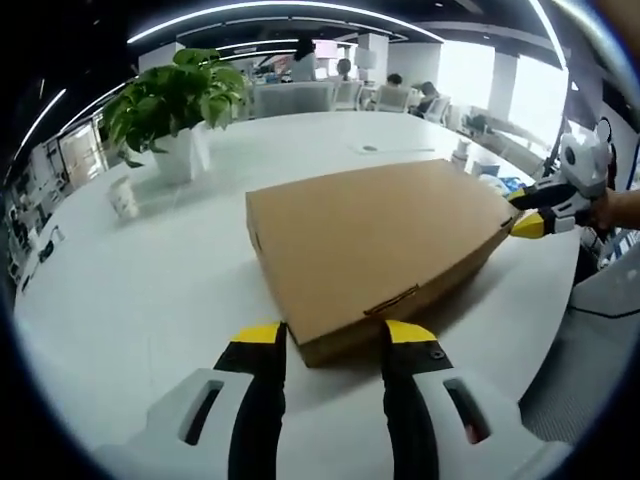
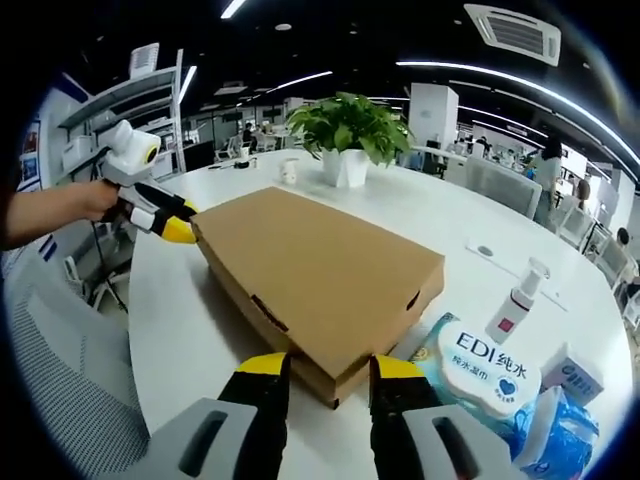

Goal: Operate the shoe box by opening the lid, removing the specified soft item, and placing it in the target area until the item is outside and the box remains undamaged.

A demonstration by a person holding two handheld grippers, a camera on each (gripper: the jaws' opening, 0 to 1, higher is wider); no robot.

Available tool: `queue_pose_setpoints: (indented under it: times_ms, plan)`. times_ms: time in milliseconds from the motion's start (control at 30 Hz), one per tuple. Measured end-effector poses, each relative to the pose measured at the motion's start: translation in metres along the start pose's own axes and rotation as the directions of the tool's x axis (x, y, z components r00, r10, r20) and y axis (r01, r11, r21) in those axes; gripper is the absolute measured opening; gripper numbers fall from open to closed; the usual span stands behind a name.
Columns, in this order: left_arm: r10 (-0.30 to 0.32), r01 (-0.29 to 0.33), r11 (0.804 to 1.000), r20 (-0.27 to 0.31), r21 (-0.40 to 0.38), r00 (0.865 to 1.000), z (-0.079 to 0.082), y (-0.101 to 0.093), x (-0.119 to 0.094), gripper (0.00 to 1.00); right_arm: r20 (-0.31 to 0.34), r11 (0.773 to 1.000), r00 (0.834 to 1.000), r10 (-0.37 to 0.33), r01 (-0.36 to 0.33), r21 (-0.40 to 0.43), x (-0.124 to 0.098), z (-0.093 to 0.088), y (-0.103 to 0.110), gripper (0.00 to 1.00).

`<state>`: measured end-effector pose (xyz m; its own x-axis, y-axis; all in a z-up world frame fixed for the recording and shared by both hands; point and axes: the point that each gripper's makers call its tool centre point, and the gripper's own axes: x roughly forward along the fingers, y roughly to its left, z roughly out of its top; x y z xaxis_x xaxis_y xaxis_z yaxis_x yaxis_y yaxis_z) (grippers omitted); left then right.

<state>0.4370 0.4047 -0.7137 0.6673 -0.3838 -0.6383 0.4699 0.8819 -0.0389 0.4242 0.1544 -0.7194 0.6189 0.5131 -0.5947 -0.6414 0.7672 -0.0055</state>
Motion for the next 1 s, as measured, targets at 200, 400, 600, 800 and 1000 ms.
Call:
queue_pose_setpoints:
  times_ms: [200, 400, 600, 800, 1000]
  plan:
    - [-0.002, 0.002, 1.0, -0.001, -0.001, 1.0, 0.008, 0.007, 0.009, 0.37, -0.001, 1.0, 1.0, -0.007, 0.007, 0.003, 0.007, 0.005, -0.005, 0.28]
    - [-0.006, 0.006, 1.0, -0.005, 0.009, 1.0, 0.015, 0.015, 0.018, 0.37, 0.0, 1.0, 1.0, -0.014, 0.014, 0.011, 0.015, 0.011, -0.011, 0.28]
    - [-0.01, 0.01, 1.0, -0.018, 0.009, 1.0, 0.02, 0.02, 0.027, 0.37, -0.001, 1.0, 1.0, -0.023, 0.023, 0.019, 0.02, 0.015, -0.016, 0.28]
    - [-0.014, 0.015, 1.0, -0.018, 0.015, 1.0, 0.024, 0.022, 0.032, 0.37, -0.001, 0.999, 1.0, -0.03, 0.03, 0.025, 0.023, 0.017, -0.02, 0.28]
    - [-0.015, 0.015, 1.0, -0.02, 0.014, 1.0, 0.024, 0.022, 0.032, 0.37, -0.004, 0.999, 0.999, -0.033, 0.033, 0.025, 0.024, 0.018, -0.021, 0.28]
